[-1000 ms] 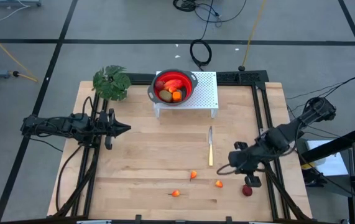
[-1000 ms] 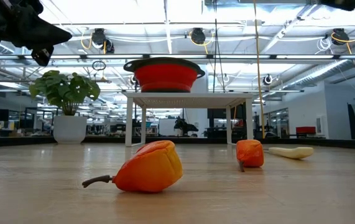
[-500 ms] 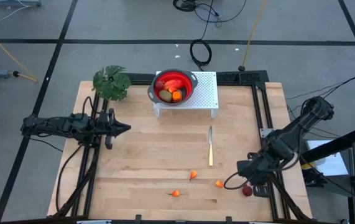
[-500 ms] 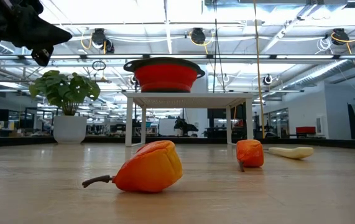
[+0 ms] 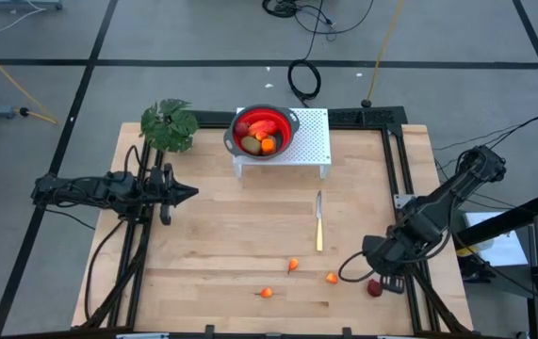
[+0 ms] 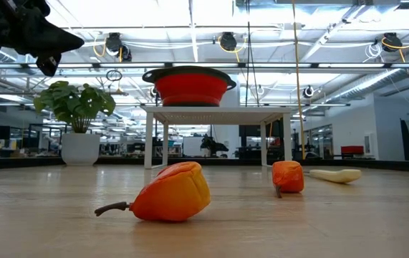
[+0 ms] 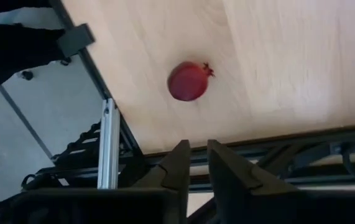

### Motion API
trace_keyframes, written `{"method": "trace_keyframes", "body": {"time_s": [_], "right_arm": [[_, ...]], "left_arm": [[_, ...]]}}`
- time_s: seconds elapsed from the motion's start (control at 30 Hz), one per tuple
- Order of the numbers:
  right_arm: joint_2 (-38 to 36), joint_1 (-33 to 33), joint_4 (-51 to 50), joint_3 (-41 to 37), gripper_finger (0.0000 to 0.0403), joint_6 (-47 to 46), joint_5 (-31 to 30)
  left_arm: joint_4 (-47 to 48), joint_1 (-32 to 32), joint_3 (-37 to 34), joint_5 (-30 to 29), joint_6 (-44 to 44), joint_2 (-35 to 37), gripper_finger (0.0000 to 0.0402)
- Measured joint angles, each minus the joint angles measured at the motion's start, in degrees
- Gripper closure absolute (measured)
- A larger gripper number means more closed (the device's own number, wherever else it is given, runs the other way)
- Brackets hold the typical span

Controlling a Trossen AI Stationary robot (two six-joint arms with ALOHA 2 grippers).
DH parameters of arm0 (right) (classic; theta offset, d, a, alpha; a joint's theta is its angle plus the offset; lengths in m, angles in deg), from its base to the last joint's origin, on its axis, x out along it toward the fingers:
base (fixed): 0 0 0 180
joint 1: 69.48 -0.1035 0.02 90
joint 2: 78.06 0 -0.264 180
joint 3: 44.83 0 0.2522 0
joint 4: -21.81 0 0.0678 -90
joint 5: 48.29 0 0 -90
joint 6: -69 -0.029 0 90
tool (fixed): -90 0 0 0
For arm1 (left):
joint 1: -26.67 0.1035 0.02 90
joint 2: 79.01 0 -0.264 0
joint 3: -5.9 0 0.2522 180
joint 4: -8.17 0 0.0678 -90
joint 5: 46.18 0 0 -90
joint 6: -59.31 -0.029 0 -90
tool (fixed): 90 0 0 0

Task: Pick & Place Fruit
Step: Put the red pomegranate into the red strainer bowl on the shelf

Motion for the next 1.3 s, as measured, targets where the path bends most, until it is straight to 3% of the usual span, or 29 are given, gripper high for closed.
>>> {"method": "trace_keyframes", "body": {"time_s": [0.47, 1.07, 1.3], "right_arm": [[-0.37, 0.00, -1.19, -0.05, 0.0251, -2.92, 0.72], [-0.37, 0.00, -0.95, -0.05, 0.0243, -2.77, 1.50], [-0.37, 0.00, -0.95, -0.05, 0.0200, -3.61, 1.43]], "left_arm": [[-0.27, -0.02, 0.00, -0.02, 0.17, 0.00, 0.0387], [-0.27, -0.01, 0.02, -0.03, 0.90, -0.02, 0.0396], [-0.26, 0.00, 0.02, -0.04, 0.96, -0.02, 0.0388]]}}
